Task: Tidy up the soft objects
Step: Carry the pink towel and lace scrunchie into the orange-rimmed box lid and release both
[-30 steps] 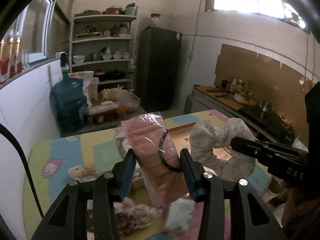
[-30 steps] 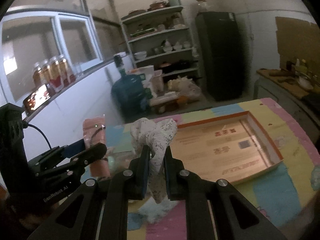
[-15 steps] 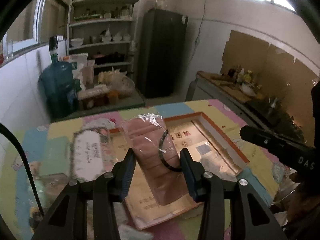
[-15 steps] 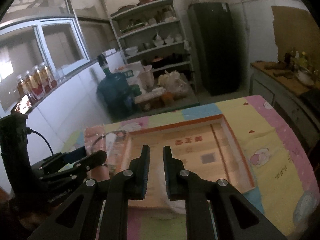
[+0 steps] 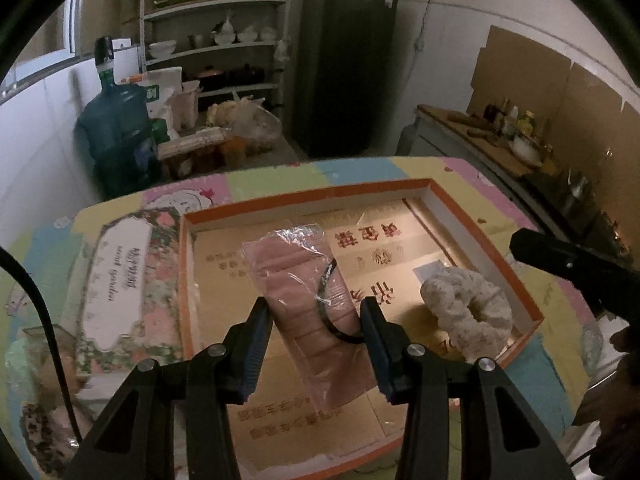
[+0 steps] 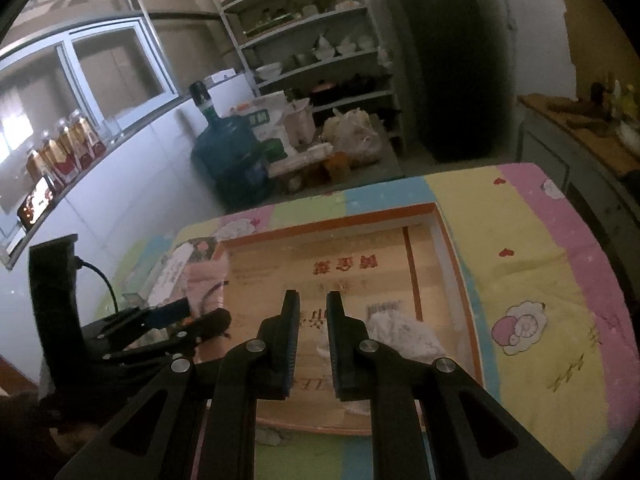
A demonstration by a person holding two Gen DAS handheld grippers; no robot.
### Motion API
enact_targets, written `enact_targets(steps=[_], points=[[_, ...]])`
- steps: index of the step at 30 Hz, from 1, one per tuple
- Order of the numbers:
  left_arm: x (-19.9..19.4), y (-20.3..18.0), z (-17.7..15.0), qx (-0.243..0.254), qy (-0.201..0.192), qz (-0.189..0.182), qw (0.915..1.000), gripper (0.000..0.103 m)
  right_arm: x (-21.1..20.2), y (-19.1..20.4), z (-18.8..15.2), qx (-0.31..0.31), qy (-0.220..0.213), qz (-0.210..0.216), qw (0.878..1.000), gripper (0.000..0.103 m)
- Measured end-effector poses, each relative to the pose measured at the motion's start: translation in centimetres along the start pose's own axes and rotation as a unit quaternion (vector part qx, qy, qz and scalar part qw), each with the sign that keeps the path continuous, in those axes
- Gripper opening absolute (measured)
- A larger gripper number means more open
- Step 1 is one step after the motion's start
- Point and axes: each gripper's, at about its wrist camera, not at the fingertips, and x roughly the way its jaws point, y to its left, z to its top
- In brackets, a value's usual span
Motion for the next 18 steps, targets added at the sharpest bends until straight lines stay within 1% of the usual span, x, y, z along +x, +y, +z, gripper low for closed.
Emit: enact_targets(steps=[5, 6, 7, 8, 9, 11, 13, 14, 18], points=[[1.3, 0.2, -0.4, -0.007, 0.016, -0.004, 0.9998, 0.047, 0.1, -0.3, -0.1, -0.005, 0.002, 0.001, 1.0, 0.017], [1.5, 0.2, -0.6, -0.007, 0.019, -0.005, 0.9998, 0.048, 0.1, -0.5, -0.2, -0.004, 0.002, 0.0, 1.0, 0.02], [1.8, 0.3, -0.7, -0.008, 0.024, -0.006, 0.9997, 0.05, 0.1, -0.5, -0.2, -0.003, 0.002, -0.001, 1.0, 0.023], [2.0, 0.4, -0.7, -0.008, 0.028, -0.007, 0.9996, 0.057, 0.0, -0.6, -0.3, -0.001, 0.001, -0.004, 1.0, 0.029], [2.1, 0.5, -0.8, -0.011, 0.032, -0.01, 0.9994, 0.062, 0.0, -0.7, -0.3, 0.0, 0.001, -0.006, 1.0, 0.03], [2.0, 0.8, -1.0, -0.018, 0.026, -0.014, 0.9994, 0.079, 0.0, -0.9, -0.4, 0.002, 0.002, -0.009, 1.0, 0.031], [1.6, 0.9, -1.0, -0.016, 0.013, -0.015, 0.9997, 0.087, -0.1, -0.9, -0.5, 0.003, 0.002, -0.009, 1.0, 0.032], [1.5, 0.9, -1.0, -0.013, 0.011, -0.014, 0.9998, 0.089, -0.1, -0.9, -0.5, 0.003, 0.001, -0.008, 1.0, 0.032], [0.8, 0.9, -1.0, -0.002, -0.003, -0.022, 0.9998, 0.09, -0.2, -0.8, -0.5, 0.004, -0.002, -0.006, 1.0, 0.033]])
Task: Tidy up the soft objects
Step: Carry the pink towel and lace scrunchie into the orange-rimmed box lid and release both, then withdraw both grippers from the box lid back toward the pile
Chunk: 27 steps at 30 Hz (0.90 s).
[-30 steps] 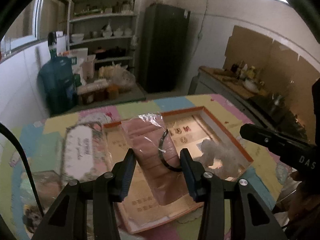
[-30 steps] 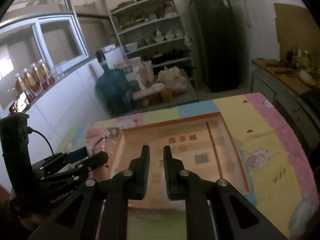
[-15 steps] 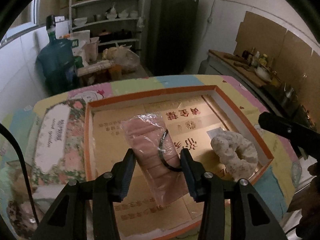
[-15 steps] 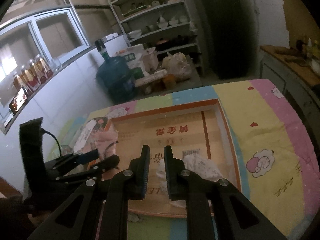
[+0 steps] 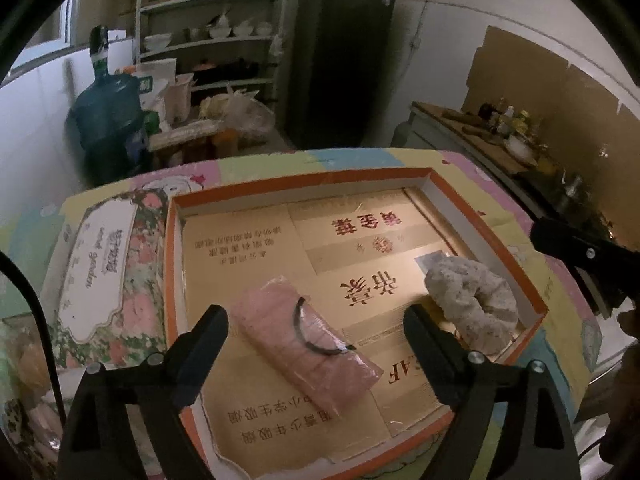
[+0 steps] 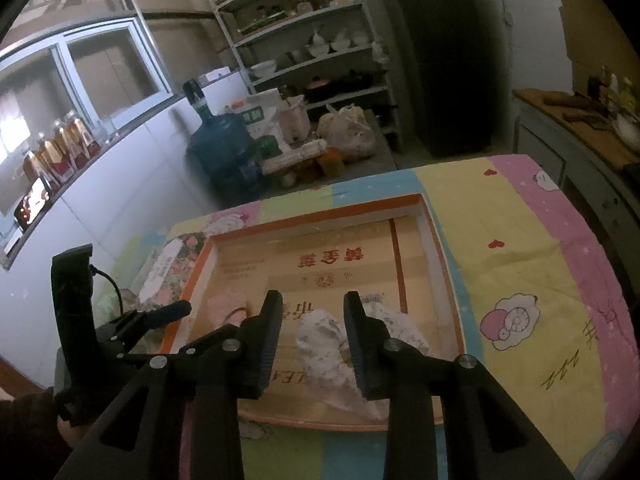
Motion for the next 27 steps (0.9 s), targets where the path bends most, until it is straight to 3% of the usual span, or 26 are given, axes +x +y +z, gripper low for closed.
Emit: enact_targets(steps=[4, 7, 10, 14, 18, 21, 25, 27], points=[[-1.9, -0.1, 0.4, 0.003, -0.018, -0.021, 0.9996, 0.09, -0.6, 0.3, 0.1, 0.003, -0.009, 0.002, 1.0, 0.034], [-3.8, 0.1, 0.9, 0.003, -0.036, -0.055, 0.9978, 0.09, -0.9, 0.7, 0.2, 0.005, -0.017, 0.003, 1.0, 0.041], [-5.0, 0.2, 1.5, 0.001, -0.029, -0.055, 0.9981, 0.09, -1.3, 1.5, 0.2, 0.005, -0.022, 0.005, 1.0, 0.041], [-7.4, 1.0, 1.7, -0.006, -0.032, -0.017, 0.9993, 0.09, -1.7, 3.3, 0.2, -0.003, -0.028, 0.007, 1.0, 0.043], [-11.0, 2.9, 1.3, -0.025, -0.078, 0.037, 0.9959, 0.086, -2.0, 6.0, 0.2, -0.013, -0.03, 0.006, 0.999, 0.057], [-13.5, 5.2, 0.9, -0.041, -0.109, 0.053, 0.9918, 0.085, -1.8, 8.1, 0.2, -0.021, -0.026, 0.011, 0.999, 0.058], [-15.9, 8.4, 0.3, -0.066, -0.12, 0.065, 0.9884, 0.085, -1.5, 11.2, -0.3, -0.037, -0.021, 0.014, 0.999, 0.061], [-17.0, 9.9, 0.0, -0.073, -0.125, 0.074, 0.9868, 0.085, -1.4, 12.5, -0.6, -0.038, -0.022, 0.016, 0.999, 0.072]])
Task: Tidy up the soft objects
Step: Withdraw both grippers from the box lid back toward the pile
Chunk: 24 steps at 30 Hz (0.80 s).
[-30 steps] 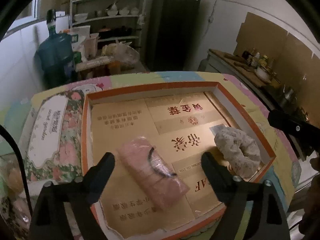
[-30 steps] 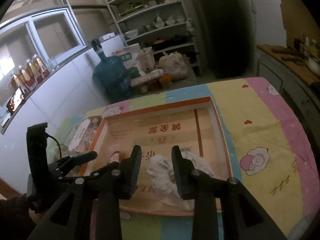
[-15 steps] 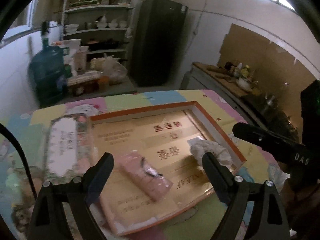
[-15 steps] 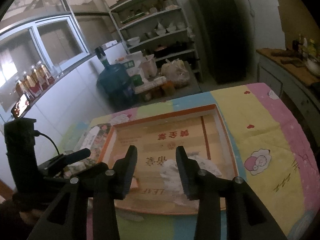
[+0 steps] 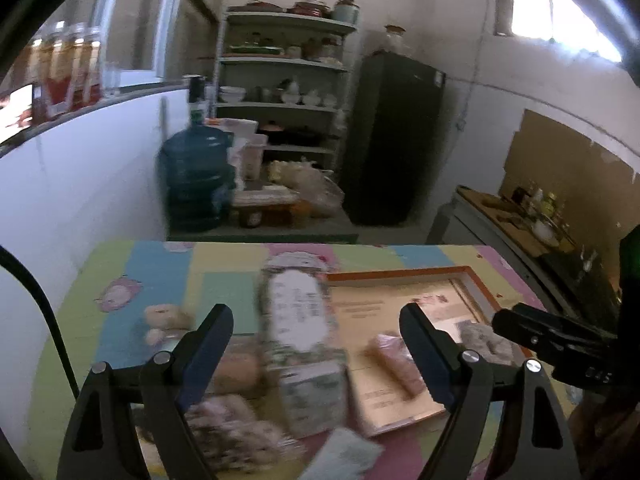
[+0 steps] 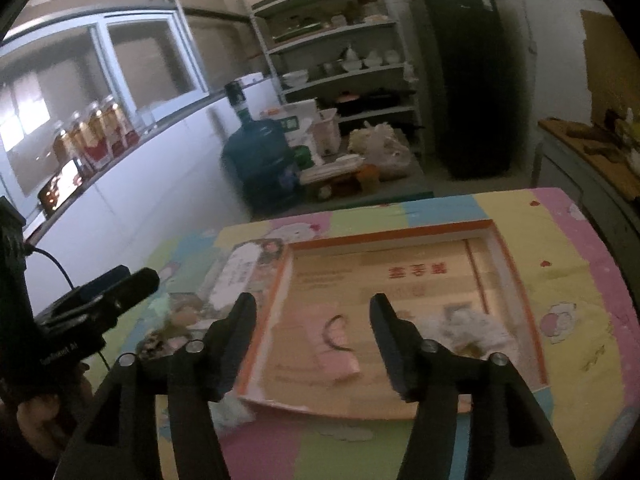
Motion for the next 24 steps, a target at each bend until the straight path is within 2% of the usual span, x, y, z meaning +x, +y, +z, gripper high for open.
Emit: enact_targets(steps=[2, 12, 24], points=[[-0.8, 1.5, -0.2, -0.004, -0.003, 0.01, 0.9999, 0.085, 0.0, 1.4, -0.1, 0.001, -0.004, -0.001, 1.0, 0.075], [-4.3, 9.9, -1.6, -0.043, -0.005, 0.045, 0.9981, 0.085, 0.8, 7.5, -1.3, -0.006, 0.0, 0.003, 1.0, 0.075], [-6.0, 15.4, -3.1, -0.042, 0.009, 0.029, 0.9987, 0.085, 1.5, 12.0, -4.1, 0.019, 0.01, -0.008, 1.0, 0.075]])
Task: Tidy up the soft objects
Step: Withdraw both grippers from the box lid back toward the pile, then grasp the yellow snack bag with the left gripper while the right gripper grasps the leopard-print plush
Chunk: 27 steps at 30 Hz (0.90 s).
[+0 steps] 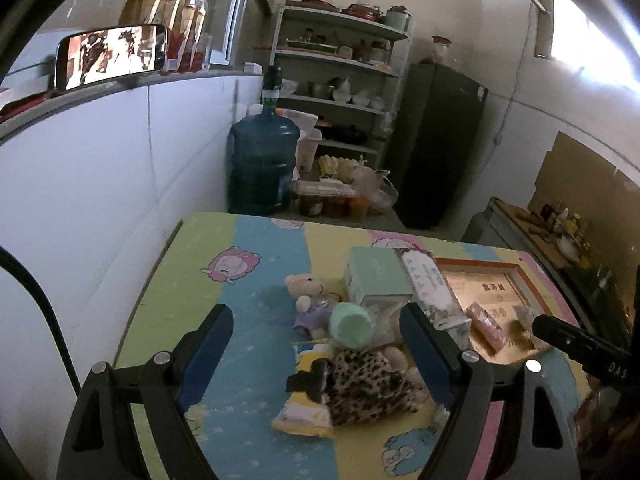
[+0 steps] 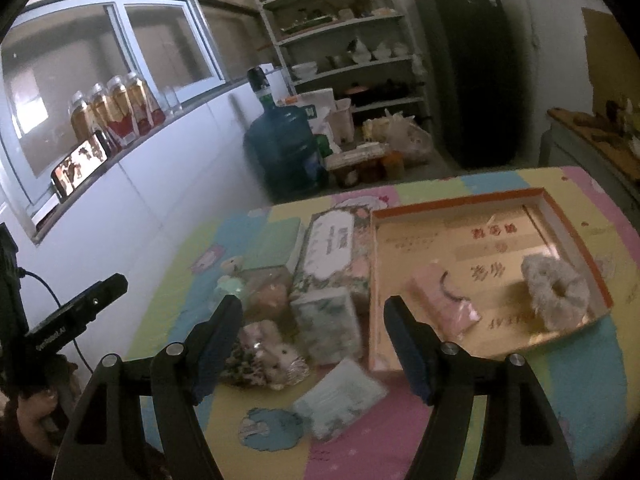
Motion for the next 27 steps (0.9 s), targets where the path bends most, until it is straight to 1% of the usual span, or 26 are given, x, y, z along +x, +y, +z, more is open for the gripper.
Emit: enact_targets(steps=[5, 9, 12, 13, 16, 19, 22, 26, 27], points=[[-0.4, 1.6, -0.3, 0.001, 0.002, -0.008, 1.0, 0.085, 0.2, 1.8, -0.9, -0.001, 0.002, 0.0, 1.0, 0.075], [-0.7, 2.9, -0.6, -0.005, 0.0, -0.007, 1.0, 0.085, 0.8, 3.3, -1.6, -0.013, 0.01, 0.005, 1.0, 0.075], [-1.1, 4.2, -1.1, -0.013, -0.001, -0.003, 0.9999, 0.085, 2.0, 4.8, -2.2, -0.038, 0.029, 0.007, 0.999, 0.075], [-1.2, 4.6, -1.4, -0.016, -0.001, -0.001, 0.9999, 0.085, 2.6, 5.4, -2.5, -0.057, 0.037, 0.009, 0.998, 0.075], [-1.3, 5.8, -1.9, -0.026, 0.004, 0.003, 0.9997, 0.085, 4.2, 6.8, -3.6, -0.114, 0.057, 0.012, 0.992, 0.075], [-1.5, 6.7, -2.7, -0.037, 0.011, 0.012, 0.9992, 0.085, 6.5, 8.1, -4.8, -0.17, 0.084, 0.012, 0.982, 0.075], [-1.8, 7.5, -3.2, -0.044, 0.015, 0.017, 0.9988, 0.085, 8.5, 9.0, -5.7, -0.209, 0.102, 0.01, 0.973, 0.075], [-2.1, 8.0, -4.1, -0.047, 0.022, 0.022, 0.9984, 0.085, 10.1, 10.2, -6.1, -0.239, 0.101, 0.03, 0.965, 0.074], [-2.1, 8.1, -4.3, -0.047, 0.026, 0.021, 0.9983, 0.085, 10.4, 10.5, -6.1, -0.242, 0.1, 0.034, 0.965, 0.07]])
